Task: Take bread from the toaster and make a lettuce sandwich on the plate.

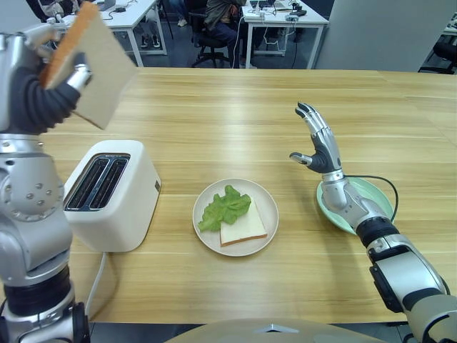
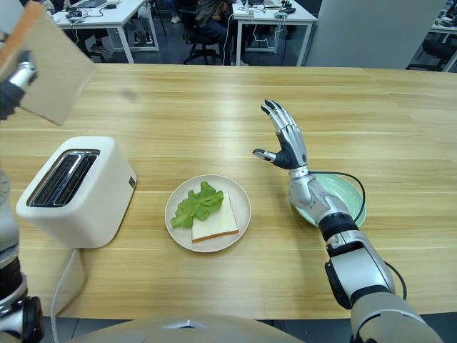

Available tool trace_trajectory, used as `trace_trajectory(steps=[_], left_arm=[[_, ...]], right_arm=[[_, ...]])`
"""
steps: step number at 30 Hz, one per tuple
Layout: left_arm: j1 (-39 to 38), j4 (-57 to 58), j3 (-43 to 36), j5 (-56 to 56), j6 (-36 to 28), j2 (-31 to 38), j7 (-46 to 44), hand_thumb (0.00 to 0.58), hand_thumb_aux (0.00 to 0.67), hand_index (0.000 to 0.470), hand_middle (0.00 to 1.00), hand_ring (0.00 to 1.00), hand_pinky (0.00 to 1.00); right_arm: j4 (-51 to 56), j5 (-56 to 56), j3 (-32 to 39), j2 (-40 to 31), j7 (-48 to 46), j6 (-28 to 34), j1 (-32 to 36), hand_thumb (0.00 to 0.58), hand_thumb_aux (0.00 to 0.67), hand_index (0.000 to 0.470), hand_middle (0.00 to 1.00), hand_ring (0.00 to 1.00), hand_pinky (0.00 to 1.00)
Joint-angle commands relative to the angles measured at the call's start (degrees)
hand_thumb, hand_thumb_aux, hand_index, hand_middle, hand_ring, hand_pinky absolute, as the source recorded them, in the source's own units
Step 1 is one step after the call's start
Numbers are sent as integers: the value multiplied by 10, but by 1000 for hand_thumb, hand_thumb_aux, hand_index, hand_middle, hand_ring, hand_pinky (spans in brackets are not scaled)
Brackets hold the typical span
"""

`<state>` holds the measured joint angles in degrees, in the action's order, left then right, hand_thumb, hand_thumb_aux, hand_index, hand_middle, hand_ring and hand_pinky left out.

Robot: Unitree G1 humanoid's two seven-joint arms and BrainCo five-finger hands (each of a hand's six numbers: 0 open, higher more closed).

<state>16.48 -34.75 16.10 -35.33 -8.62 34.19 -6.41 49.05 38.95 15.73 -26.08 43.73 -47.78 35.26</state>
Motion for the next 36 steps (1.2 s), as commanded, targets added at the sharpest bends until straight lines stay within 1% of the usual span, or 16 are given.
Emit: trace_trajectory(steps=[1, 4, 8, 11, 13, 17, 26, 33, 36], left_arm=[[18, 87, -94, 67, 46, -31, -44, 580, 670, 460, 1000, 1000, 1000], [36, 186, -146, 129, 74, -59, -89, 580, 670, 460, 1000, 1000, 1000], [69, 334, -193, 222, 103, -87, -183, 580, 670, 460, 1000, 1000, 1000], [88, 418, -226, 264, 130, -93, -258, 580, 670, 460, 1000, 1000, 1000], [98, 472, -252, 264, 165, -90, -292, 580, 670, 460, 1000, 1000, 1000], [99, 558, -292, 298, 204, -112, -374, 580, 670, 460, 1000, 1000, 1000], [122, 689, -294, 333, 221, -159, -434, 580, 670, 460, 1000, 1000, 1000], [143, 758, -286, 323, 246, -175, -409, 580, 670, 460, 1000, 1000, 1000], [156, 781, -278, 325, 255, -175, -394, 580, 670, 460, 1000, 1000, 1000]], right_arm=[[17, -2, -9, -8, 5, 4, 17, 0, 0, 0, 0, 0, 0], [27, -6, -14, -12, 7, 3, 24, 0, 0, 0, 0, 0, 0], [35, -7, -15, -15, 11, 0, 28, 0, 0, 0, 0, 0, 0], [37, -8, -16, -16, 12, -1, 28, 0, 0, 0, 0, 0, 0], [35, -8, -16, -18, 13, -1, 27, 0, 0, 0, 0, 0, 0], [34, -6, -15, -17, 14, -1, 25, 0, 0, 0, 0, 0, 0], [34, -2, -9, -14, 15, -2, 21, 0, 0, 0, 0, 0, 0], [28, 7, 1, -8, 12, -2, 15, 0, 0, 0, 0, 0, 0], [25, 17, 12, -9, 5, -13, 12, 0, 0, 0, 0, 0, 0]])
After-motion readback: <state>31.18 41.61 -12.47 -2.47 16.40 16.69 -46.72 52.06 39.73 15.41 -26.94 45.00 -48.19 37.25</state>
